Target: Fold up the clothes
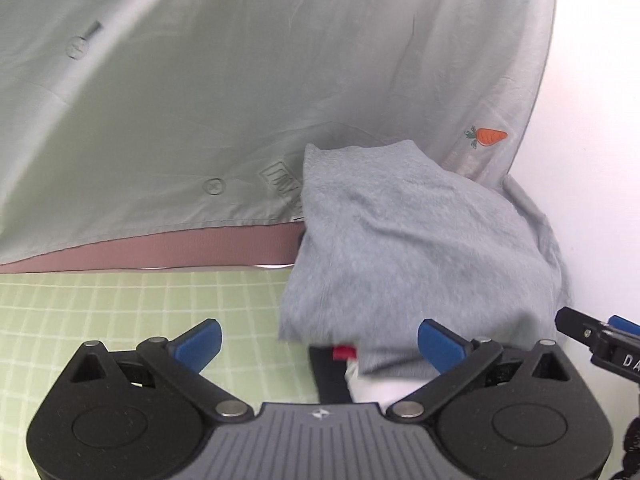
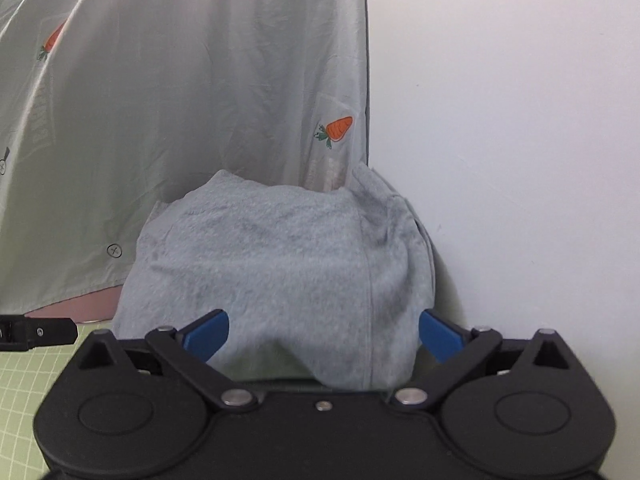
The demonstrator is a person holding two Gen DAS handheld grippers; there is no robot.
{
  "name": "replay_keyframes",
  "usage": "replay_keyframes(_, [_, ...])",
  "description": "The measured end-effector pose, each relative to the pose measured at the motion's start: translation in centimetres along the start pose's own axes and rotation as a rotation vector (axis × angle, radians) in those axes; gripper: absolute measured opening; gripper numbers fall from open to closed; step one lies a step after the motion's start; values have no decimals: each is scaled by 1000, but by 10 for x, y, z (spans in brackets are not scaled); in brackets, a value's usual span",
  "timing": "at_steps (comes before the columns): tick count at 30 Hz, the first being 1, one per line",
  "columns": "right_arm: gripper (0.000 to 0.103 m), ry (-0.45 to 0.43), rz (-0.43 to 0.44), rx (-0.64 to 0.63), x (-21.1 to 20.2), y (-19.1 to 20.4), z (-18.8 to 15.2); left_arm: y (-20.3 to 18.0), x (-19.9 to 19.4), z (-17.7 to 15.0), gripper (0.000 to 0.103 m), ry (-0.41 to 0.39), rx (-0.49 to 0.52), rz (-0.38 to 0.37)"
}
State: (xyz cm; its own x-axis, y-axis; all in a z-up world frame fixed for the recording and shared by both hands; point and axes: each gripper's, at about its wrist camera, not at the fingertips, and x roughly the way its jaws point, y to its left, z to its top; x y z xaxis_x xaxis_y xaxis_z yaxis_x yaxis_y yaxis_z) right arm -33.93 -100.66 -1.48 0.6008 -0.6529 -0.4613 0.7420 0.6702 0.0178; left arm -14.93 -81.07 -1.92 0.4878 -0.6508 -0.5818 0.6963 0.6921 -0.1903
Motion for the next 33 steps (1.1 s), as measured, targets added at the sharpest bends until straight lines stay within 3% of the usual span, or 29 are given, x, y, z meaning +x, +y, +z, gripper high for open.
replay_keyframes(2, [102,21,11,24,-27,1,-10,-3,-25,-17,103,2,0,25])
replay_keyframes(6, [102,47,37,36,-75,5,-29,-4,-66,-49,103,40,-37,-31])
replay_keyframes(13, [103,97,18,27,-140,15,-71,-10,-115,-87,103,79,25,-64])
replay_keyframes(20, [103,146,-2,68,-176,16,-103,-4,-139,-101,103,82,76,-74])
replay_keyframes(33, [103,94,-39,67,-205,22,-105,-7,-155,-105,103,36,145,-73])
